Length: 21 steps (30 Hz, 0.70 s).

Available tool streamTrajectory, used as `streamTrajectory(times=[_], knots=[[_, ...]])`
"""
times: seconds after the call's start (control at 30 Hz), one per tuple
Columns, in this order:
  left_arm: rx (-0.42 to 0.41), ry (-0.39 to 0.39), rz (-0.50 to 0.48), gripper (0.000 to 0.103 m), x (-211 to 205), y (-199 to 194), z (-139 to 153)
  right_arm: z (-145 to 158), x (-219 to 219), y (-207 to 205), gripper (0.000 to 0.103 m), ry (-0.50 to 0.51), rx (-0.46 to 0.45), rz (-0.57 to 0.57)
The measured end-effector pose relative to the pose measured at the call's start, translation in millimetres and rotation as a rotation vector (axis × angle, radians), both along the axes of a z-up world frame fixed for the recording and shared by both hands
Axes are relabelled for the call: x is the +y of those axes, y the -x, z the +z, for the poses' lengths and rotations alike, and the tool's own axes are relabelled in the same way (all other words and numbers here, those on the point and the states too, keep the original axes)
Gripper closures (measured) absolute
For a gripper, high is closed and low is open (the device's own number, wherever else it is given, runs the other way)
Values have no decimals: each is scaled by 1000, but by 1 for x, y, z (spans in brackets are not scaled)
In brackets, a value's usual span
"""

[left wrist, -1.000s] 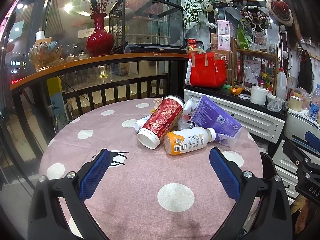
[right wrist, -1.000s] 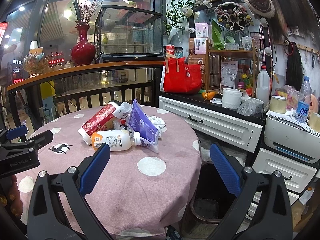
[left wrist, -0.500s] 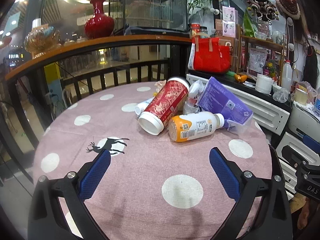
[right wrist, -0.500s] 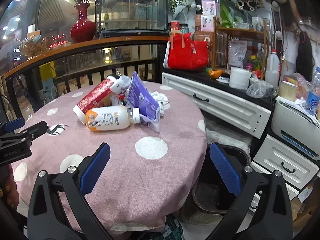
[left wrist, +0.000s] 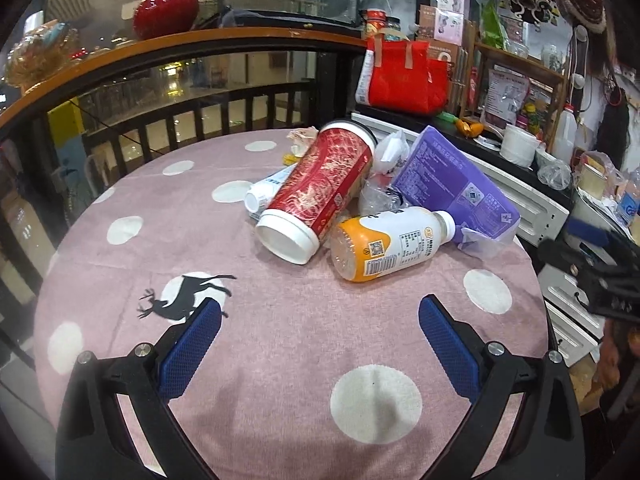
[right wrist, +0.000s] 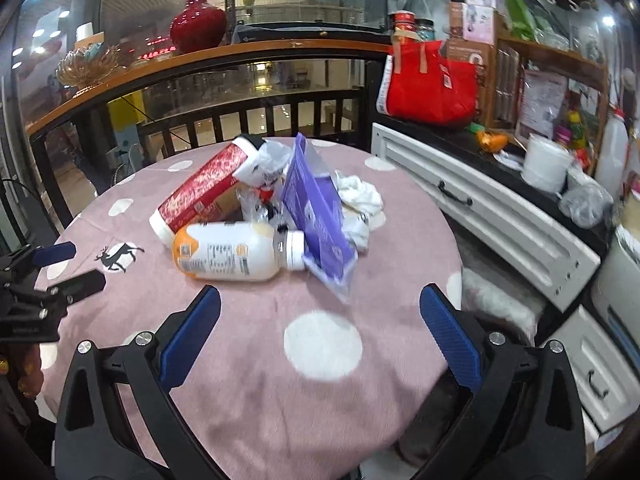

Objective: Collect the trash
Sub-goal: 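Grasp the purple snack bag with the right gripper and lift it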

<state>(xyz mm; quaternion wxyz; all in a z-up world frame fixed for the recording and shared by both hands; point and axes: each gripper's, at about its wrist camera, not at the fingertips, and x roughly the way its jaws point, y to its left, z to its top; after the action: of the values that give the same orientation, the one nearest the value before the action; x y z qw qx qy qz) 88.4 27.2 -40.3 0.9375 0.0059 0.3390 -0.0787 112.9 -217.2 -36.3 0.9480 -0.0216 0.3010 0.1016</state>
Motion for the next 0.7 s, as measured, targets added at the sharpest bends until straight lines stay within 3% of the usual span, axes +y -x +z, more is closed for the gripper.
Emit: streamTrajectory(times=[0.07,0.27,0.43,0.5,0.6,0.7], knots=[[1,-10,-14,5,-3,-5,0,2,4,-17,6,31,-8,16],[44,-16,-72,5,-12,-18,-6,-5,15,-73,34,66,68,87],[74,-9,-75,5,-8,-27,-11,-19,15,-101,82,82,128,121],[87,-6,-74,5,-6,-31,-13,-26,14,-106,92,67,153,137],[105,-3,-95,6,-7,-38,-15,-30,10,-104,101,39,155,147],[97,-32,-159,6,-16,-45,-11,-26,10,-101,101,27,145,165]])
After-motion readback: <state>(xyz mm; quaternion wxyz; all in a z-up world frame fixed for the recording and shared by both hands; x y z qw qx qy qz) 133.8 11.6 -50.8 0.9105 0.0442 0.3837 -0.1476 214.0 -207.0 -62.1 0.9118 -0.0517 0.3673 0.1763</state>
